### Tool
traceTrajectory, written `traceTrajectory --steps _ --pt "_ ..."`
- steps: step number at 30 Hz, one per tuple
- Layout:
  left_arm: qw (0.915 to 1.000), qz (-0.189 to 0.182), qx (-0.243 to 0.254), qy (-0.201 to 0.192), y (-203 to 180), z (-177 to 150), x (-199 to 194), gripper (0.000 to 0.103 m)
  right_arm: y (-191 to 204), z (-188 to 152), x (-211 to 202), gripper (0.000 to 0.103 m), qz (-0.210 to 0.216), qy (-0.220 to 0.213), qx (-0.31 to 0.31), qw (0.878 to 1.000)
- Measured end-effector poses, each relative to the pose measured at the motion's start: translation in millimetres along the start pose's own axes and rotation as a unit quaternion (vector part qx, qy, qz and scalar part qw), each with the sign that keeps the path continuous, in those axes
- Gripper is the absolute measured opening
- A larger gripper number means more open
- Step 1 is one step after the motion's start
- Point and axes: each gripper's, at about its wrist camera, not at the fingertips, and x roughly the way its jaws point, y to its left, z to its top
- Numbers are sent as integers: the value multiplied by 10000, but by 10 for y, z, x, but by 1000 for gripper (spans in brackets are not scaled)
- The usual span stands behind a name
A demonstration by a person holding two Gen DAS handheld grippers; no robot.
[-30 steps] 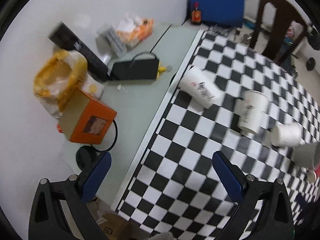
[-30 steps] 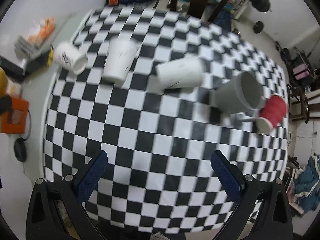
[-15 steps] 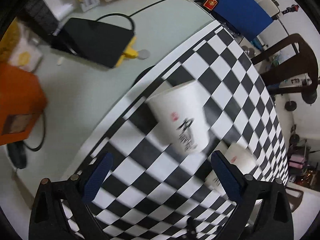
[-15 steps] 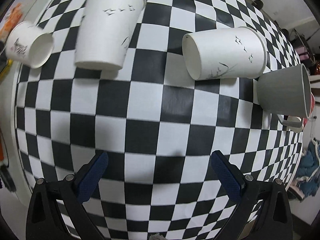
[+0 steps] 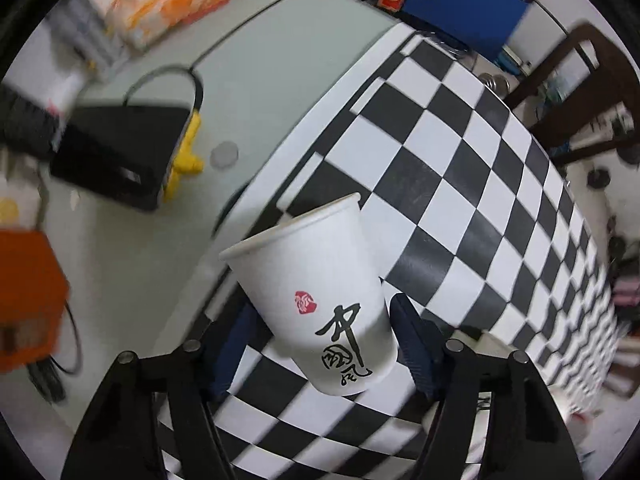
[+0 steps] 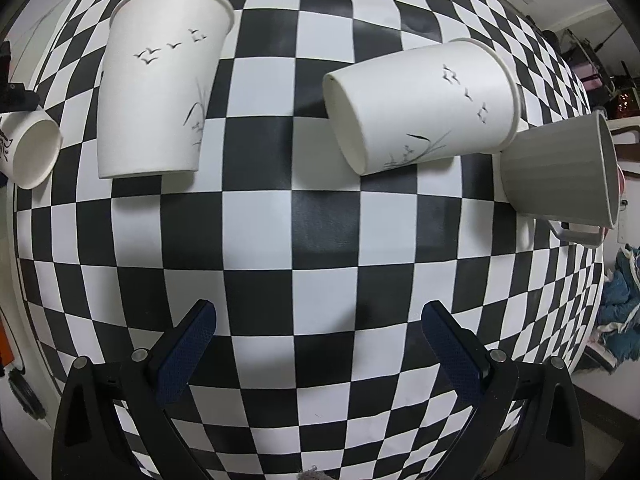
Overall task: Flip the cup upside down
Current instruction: 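Close the left tool around the white calligraphy cup and lift it, then raise the cup upright in the left tool while the right tool approaches it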
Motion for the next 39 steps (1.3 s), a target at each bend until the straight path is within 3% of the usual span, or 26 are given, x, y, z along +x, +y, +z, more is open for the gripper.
traceTrajectory --steps 4,9,17,21,25,29,34,39 --pt "9968 317 656 -340 -80 -112 -89 61 -85 -54 -91 103 8 23 45 10000" --pt "9854 601 1436 -695 -123 -495 -327 60 -282 -235 -251 103 28 -63 75 9999" --pt "9742 707 2016 -723 -138 -1374 -720 60 -1021 -763 -491 103 186 -170 160 9996" --pt "9692 584 2278 -732 -363 -1936 -986 60 -1400 -984 -554 103 260 -229 155 9993" --pt "9594 353 2735 -586 -706 -2410 -1088 60 -1849 -1157 -450 103 333 -185 284 9989" --pt "9437 48 3297 -247 -1172 -3018 -1031 60 -2240 -1315 -311 103 314 -22 503 9982" --pt "9260 -95 3768 206 -1663 -3565 -723 60 -2776 -1530 -51 103 234 164 879 9957" --pt "9123 -32 4062 514 -1981 -3891 -381 60 -3263 -1690 189 103 204 304 1263 9913"
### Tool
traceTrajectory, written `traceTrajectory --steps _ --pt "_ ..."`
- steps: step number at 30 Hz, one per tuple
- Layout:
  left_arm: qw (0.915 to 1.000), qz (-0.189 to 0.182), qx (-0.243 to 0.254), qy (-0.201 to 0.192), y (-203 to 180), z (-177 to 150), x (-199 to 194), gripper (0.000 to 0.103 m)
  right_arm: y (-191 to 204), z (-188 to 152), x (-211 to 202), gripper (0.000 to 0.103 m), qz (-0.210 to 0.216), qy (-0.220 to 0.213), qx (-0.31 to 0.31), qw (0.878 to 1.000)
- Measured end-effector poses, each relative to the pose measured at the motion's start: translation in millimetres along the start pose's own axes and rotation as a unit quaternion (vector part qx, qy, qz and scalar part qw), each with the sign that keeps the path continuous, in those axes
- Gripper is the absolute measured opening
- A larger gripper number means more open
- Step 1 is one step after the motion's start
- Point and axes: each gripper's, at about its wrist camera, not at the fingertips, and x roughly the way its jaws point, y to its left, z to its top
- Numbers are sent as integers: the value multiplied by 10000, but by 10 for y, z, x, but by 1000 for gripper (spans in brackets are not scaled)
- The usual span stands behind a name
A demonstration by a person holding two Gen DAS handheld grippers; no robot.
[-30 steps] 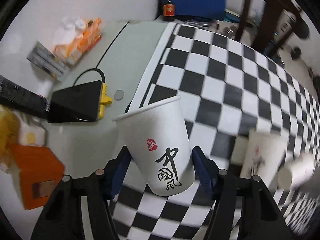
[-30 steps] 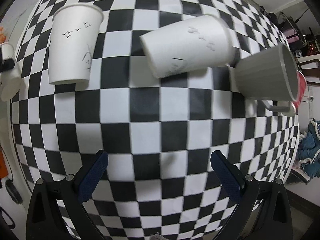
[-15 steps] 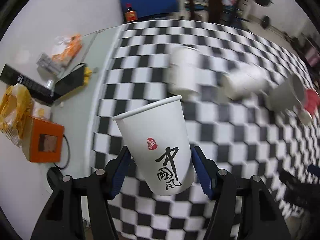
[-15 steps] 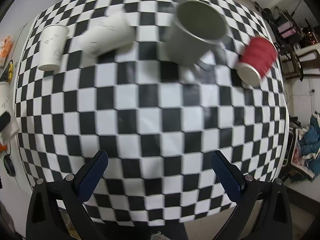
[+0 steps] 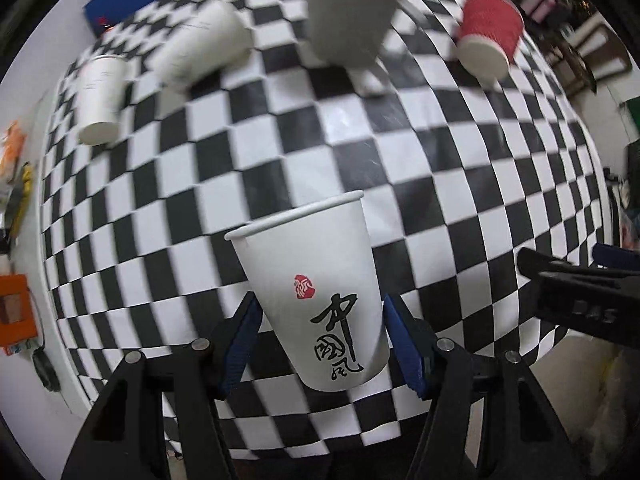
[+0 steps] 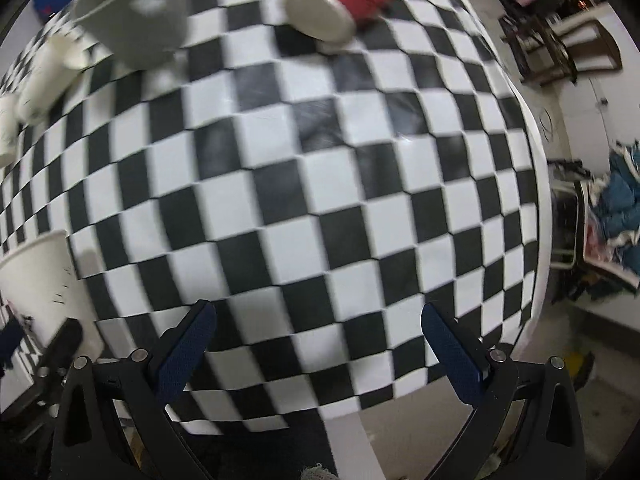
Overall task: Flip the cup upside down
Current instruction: 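Raise the cup upright in the left tool while the right tool approaches it, then grasp the cup with the right tool while the left tool releases it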
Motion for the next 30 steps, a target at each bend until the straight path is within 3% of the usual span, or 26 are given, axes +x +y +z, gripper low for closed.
traceTrajectory --steps 9,18,21,23,25,30 --pt "9992 169 291 216 -349 151 348 61 -449 -59 229 103 72 163 363 9992" --pt "9989 183 -80 416 -346 427 409 65 -520 -53 254 103 152 150 380 9990" --pt "9988 226 -177 398 -276 475 411 84 -508 -59 231 103 180 137 355 9991" --pt "9989 235 -208 348 -254 515 383 86 -533 -67 232 103 199 113 353 9991" --pt "9989 254 -240 317 -255 555 379 95 -548 -75 231 103 210 104 352 9991" --pt "9988 300 -346 196 -79 629 260 97 -563 -98 203 103 236 78 361 9990"
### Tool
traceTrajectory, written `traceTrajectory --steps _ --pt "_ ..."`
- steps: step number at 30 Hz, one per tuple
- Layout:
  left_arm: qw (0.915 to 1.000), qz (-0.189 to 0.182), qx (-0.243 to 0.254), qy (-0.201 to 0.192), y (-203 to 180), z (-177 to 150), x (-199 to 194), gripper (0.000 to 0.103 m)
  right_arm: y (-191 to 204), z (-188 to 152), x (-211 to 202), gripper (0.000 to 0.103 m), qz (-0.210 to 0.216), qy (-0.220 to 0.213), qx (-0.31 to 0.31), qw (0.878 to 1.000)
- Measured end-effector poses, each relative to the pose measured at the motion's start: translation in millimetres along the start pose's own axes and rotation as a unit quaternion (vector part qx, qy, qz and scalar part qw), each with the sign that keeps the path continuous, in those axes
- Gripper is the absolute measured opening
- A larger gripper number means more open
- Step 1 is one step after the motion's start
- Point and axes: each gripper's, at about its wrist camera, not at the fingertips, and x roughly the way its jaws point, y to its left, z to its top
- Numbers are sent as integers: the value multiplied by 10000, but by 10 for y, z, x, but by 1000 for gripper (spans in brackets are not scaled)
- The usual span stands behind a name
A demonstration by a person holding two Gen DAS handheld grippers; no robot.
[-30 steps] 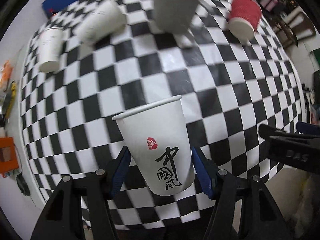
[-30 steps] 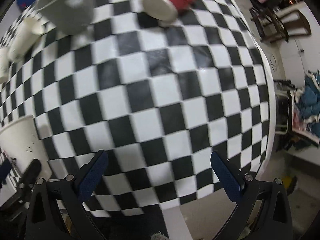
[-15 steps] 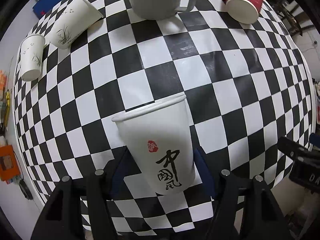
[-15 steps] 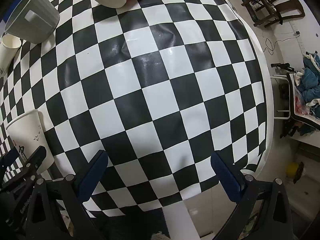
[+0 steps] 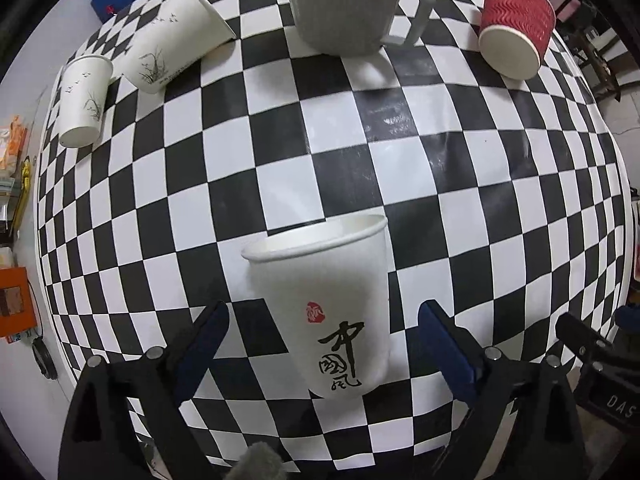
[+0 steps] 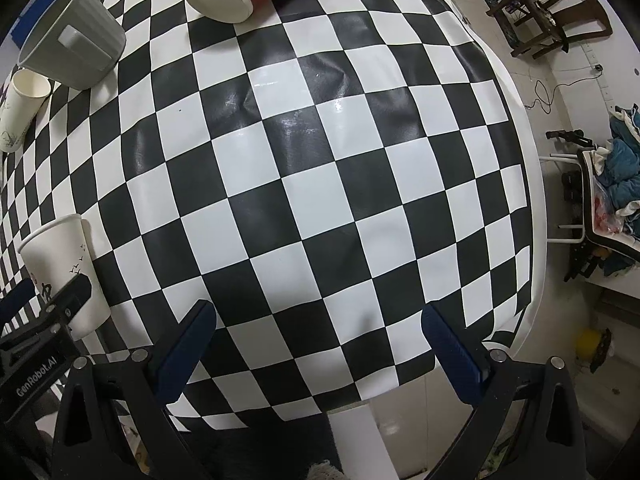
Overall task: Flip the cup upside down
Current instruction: 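Grasp the cup with the right tool while the left tool releases it, then turn the held cup rim-down with the right tool and carry it toward the grey mug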
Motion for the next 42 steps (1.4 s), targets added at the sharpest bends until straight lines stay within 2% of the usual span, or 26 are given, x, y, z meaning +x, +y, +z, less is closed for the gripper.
traceTrajectory --steps 4,8,10,11,13,15,17,18,19,21,24,25,26,27,29,30,31,34,35,37,38,39,40,42 --pt "9998 25 -150 -158 104 -32 -153 97 -30 -29 -20 103 40 -13 -6 10000" --pt "9967 41 -473 -653 331 -107 -592 97 -57 -68 -192 103 232 -127 -28 9996" --pt "9917 69 -731 -1051 521 -167 -856 103 -27 -82 -366 103 369 -297 -184 9987" --pt "9889 140 -838 -1216 606 -227 -941 103 1 -84 -442 103 382 -368 -310 9981" --pt "9815 267 -1082 -1557 796 -330 -1120 103 113 -84 -622 103 386 -579 -697 9951" --pt "9748 402 -1311 -1762 961 -452 -1231 103 313 -86 -802 103 330 -822 -1329 9872" --pt "9697 479 -1571 -1807 1106 -573 -1273 103 581 -103 -945 103 124 -1009 -2122 9719" --pt "9680 547 -1676 -1786 1171 -611 -1256 103 756 -138 -1010 103 -72 -1114 -2642 9580" --pt "9663 660 -1818 -1699 1265 -655 -1199 103 949 -194 -1065 103 -321 -1229 -3187 9393" --pt "9647 757 -1970 -1577 1306 -836 -1086 103 1293 -328 -1127 103 -795 -1455 -4159 8942" --pt "9630 1001 -2165 -1253 1393 -941 -762 103 1766 -595 -1084 103 -1475 -1725 -5573 7987" --pt "9623 1060 -2215 -1165 1391 -1004 -691 103 1885 -682 -1035 103 -1708 -1783 -5968 7635" --pt "9614 1116 -2290 -1037 1413 -1053 -576 103 2019 -813 -938 103 -2032 -1849 -6492 7092" --pt "9607 1129 -2349 -952 1433 -1127 -484 103 2092 -902 -850 103 -2275 -1875 -6824 6689" --pt "9582 1147 -2501 -789 1479 -1241 -360 103 2213 -1106 -604 97 -2850 -1957 -7563 5555" --pt "9574 1138 -2547 -745 1493 -1269 -303 103 2239 -1185 -501 93 -3027 -1955 -7847 5045" --pt "9566 1152 -2584 -697 1512 -1294 -238 103 2249 -1240 -390 90 -3196 -1938 -8121 4481" --pt "9550 1113 -2685 -583 1547 -1344 -112 103 2126 -1460 -23 85 -3646 -1795 -8762 2592" --pt "9544 1098 -2722 -545 1567 -1356 -77 103 2076 -1490 81 84 -3784 -1753 -8866 1999" --pt "9533 1035 -2789 -516 1598 -1378 -31 103 1974 -1555 222 81 -3948 -1724 -8954 1123" --pt "9529 1032 -2807 -498 1604 -1376 -16 103 1912 -1546 298 81 -4014 -1729 -8976 578" --pt "9528 1012 -2820 -482 1620 -1377 -1 103 1861 -1600 339 80 -4053 -1740 -8971 260" --pt "9526 1001 -2833 -480 1642 -1380 9 103 1820 -1575 387 77 -4092 -1714 -8961 -124" --pt "9518 1007 -2860 -468 1662 -1389 25 103 1790 -1538 458 73 -4172 -1675 -8914 -580"
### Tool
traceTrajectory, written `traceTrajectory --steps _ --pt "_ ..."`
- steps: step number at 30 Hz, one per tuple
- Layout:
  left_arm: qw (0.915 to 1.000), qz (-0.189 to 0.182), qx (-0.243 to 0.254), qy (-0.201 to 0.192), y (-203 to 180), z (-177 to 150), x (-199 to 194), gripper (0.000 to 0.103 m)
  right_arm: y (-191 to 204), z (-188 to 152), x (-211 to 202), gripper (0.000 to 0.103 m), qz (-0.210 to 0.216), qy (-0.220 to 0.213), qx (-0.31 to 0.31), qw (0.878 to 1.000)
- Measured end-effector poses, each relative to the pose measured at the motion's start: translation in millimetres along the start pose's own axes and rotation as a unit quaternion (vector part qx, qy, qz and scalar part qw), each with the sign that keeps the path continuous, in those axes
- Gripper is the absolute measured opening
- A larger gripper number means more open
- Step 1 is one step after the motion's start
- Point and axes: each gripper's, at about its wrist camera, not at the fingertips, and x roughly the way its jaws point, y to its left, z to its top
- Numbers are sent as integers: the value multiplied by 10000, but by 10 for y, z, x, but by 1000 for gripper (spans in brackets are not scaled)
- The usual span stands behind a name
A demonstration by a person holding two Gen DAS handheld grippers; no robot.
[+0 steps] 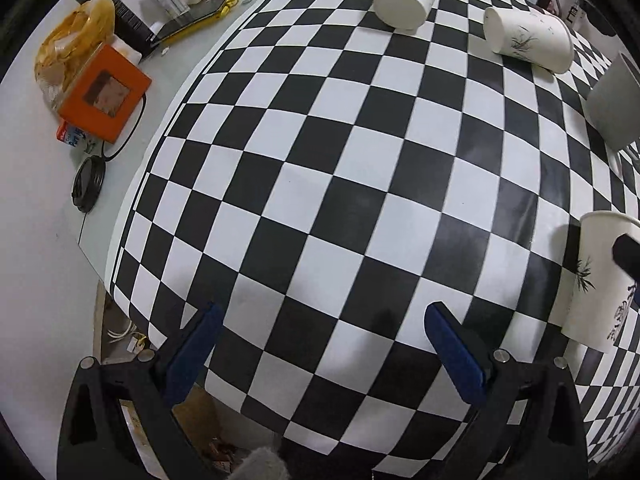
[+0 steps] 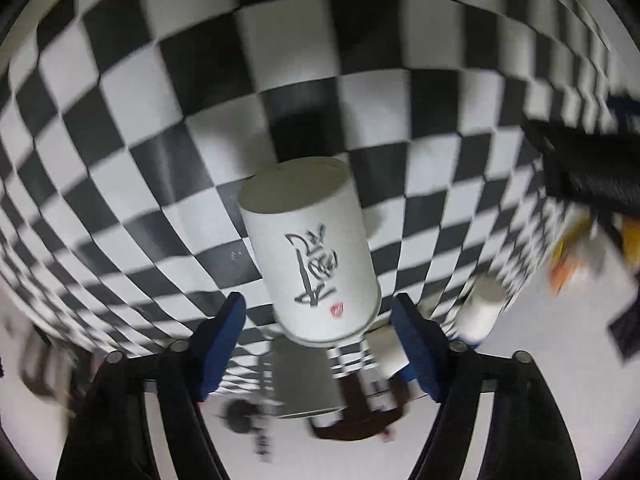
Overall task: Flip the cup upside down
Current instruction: 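Turn the held cup rim-down with the right tool and carry it toward the grey mug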
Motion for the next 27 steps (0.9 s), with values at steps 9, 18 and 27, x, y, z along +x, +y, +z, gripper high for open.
traceTrajectory --steps 9,18,27 --pt "10000 63 -44 15 134 97 56 103 35 124 119 63 -127 -83 -681 9976" --pt "9999 91 47 -84 164 249 -14 103 -163 53 69 58 421 -116 459 9980" --pt "9989 -43 373 -293 -34 428 -182 103 -594 -553 359 59 2831 114 3740 8831"
